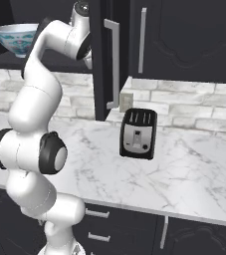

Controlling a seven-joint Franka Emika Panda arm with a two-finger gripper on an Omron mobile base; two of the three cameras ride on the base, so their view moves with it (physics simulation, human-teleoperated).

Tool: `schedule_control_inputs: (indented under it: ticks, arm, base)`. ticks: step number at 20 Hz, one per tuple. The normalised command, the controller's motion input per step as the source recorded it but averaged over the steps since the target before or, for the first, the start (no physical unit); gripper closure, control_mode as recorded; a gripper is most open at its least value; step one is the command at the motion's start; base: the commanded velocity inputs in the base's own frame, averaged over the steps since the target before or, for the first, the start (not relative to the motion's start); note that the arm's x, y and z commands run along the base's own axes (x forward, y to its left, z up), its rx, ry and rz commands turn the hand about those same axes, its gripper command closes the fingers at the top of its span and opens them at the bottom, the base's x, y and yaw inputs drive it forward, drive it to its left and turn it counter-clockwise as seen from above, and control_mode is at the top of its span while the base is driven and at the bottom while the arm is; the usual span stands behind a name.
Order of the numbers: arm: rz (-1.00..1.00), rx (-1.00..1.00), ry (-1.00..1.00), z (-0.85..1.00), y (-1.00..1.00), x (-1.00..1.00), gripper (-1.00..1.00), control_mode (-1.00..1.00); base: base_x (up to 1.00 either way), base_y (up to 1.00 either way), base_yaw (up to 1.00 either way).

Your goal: Take the smaller bowl and place it next to the appetizer plate on the dining counter , and place the larger bowl next to the plate with cooked food.

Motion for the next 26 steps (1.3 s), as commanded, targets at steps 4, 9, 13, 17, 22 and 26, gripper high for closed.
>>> schedule_control_inputs:
  ticks: [4, 9, 13, 17, 22, 26]
  arm:
    - [0.00, 0.18, 0.00, 0.30, 0.00, 0.00, -1.00, -1.00]
    - [0.00, 0.04, 0.00, -0.19, 0.00, 0.01, -1.00, -1.00]
    - [-0.01, 0.00, 0.00, -0.23, 0.00, 0.16, -1.00, -1.00]
    - [-0.08, 0.00, 0.00, 0.01, 0.00, 0.46, -1.00, -1.00]
    - [-0.11, 0.00, 0.00, -0.09, 0.00, 0.54, -1.00, -1.00]
    - [-0.06, 0.00, 0.00, -0.01, 0.00, 0.33, -1.00, -1.00]
  base:
    - [0.00, 0.00, 0.00]
    - [0.00, 0.00, 0.00]
    - [0.00, 0.00, 0.00]
    - [0.00, 0.00, 0.00]
    - [0.00, 0.00, 0.00]
    - [0.00, 0.00, 0.00]
